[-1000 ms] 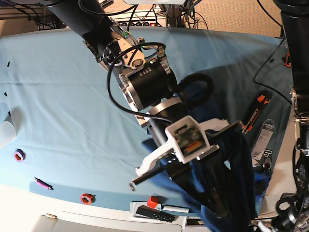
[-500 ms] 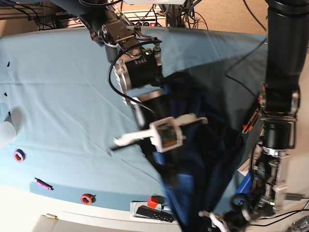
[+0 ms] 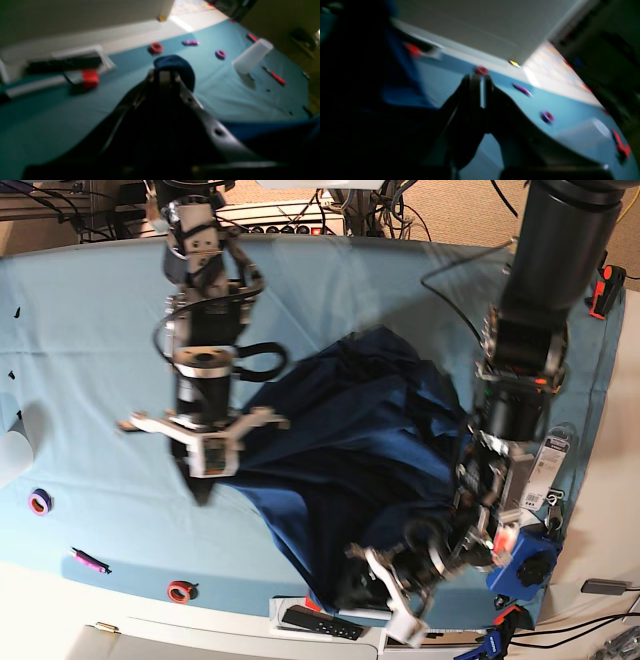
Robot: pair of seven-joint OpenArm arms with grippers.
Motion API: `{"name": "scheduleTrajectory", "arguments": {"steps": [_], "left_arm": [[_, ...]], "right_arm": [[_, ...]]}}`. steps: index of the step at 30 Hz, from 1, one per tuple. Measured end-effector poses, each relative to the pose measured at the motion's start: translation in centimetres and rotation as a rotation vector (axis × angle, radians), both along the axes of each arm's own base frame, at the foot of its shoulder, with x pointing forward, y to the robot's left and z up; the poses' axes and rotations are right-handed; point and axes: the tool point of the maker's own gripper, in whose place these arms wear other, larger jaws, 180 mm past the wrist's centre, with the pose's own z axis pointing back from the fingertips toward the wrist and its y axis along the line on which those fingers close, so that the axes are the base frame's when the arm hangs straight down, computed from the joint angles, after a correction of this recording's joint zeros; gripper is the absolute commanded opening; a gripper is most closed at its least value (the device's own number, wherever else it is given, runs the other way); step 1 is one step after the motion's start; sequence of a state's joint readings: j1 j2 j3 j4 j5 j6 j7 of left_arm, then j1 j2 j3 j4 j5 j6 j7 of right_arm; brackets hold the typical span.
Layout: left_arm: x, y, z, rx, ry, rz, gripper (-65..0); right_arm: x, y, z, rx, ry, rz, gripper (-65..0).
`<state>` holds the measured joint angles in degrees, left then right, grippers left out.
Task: Layout the t-shirt on the table in an organized manner, then fold the t-shirt properly
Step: 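Lower the shirt onto the table and bring the left gripper in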
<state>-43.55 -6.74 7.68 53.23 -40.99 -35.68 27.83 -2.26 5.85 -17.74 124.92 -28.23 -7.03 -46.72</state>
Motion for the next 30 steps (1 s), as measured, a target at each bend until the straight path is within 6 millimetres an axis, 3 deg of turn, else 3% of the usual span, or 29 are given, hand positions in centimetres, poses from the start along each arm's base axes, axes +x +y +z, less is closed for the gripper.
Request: {"name": "scheduleTrajectory", "arguments": {"steps": [6,10,13,17,24,30], "left_arm": [[-2.9,-2.5,-3.9,0.085,0.104,-0.118,-65.0],[-6.4,-5.2,-7.4,0.221,0.158,-0.271,-65.0],[-7.5,-6.3,-8.2,0.256,0.157,-0.315,-65.0],[-7.2,-6.7,-7.6,0.223,0.128,-0.307,-65.0],[-4.6,-6.3,-5.7,0.195,0.047,-0.189,-65.0],[-2.4,-6.2,-4.7,0.252,-0.027,-0.087,-65.0]], "right_arm": [[-0.8,-6.1,-0.5,-0.015,0.035,-0.172,-65.0],[-1.0,-7.5,-1.5,0.041,0.089,-0.194,-65.0],[-0.8,-6.0,-3.2,0.085,0.172,-0.113,-65.0],[-1.3,-4.1,-5.2,0.135,0.248,-0.02,-65.0],[-3.2,-0.3,-8.8,0.246,0.419,0.155,-65.0],[-5.2,3.8,-10.6,0.308,0.531,0.373,-65.0]]}}
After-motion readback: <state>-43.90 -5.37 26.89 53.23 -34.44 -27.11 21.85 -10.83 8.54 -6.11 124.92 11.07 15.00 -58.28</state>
